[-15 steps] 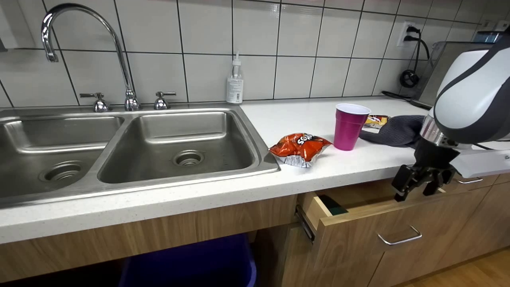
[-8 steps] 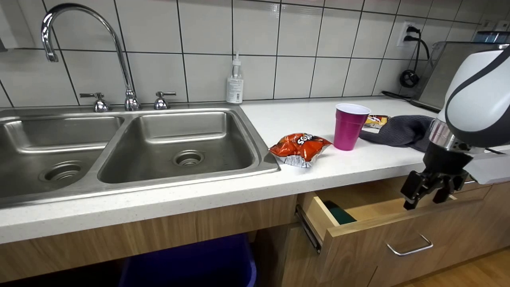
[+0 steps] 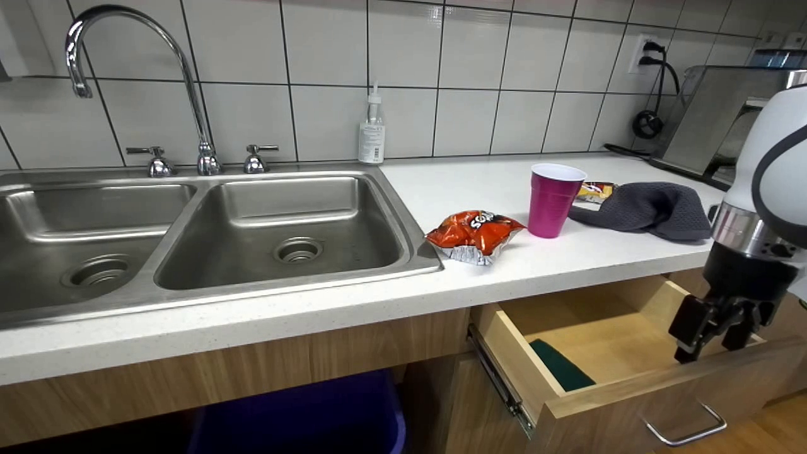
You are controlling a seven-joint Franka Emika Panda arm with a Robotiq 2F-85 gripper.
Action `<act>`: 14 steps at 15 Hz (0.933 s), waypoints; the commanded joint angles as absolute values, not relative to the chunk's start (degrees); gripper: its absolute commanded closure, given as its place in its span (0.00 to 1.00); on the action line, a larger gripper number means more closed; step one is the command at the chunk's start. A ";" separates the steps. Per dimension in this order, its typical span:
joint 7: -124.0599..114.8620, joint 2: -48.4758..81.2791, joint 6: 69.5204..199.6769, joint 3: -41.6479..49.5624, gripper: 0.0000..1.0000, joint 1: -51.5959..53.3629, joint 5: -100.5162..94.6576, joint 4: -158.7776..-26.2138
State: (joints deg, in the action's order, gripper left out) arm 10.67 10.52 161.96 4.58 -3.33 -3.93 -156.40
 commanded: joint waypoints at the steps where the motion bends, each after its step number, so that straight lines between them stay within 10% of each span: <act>1: 9.90 6.23 158.06 4.99 0.00 -3.39 -6.23 -160.31; 14: 10.45 -1.57 152.41 4.74 0.00 -3.37 -7.61 -159.80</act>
State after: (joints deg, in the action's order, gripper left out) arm 10.67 4.99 156.60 5.14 -3.22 -6.58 -158.73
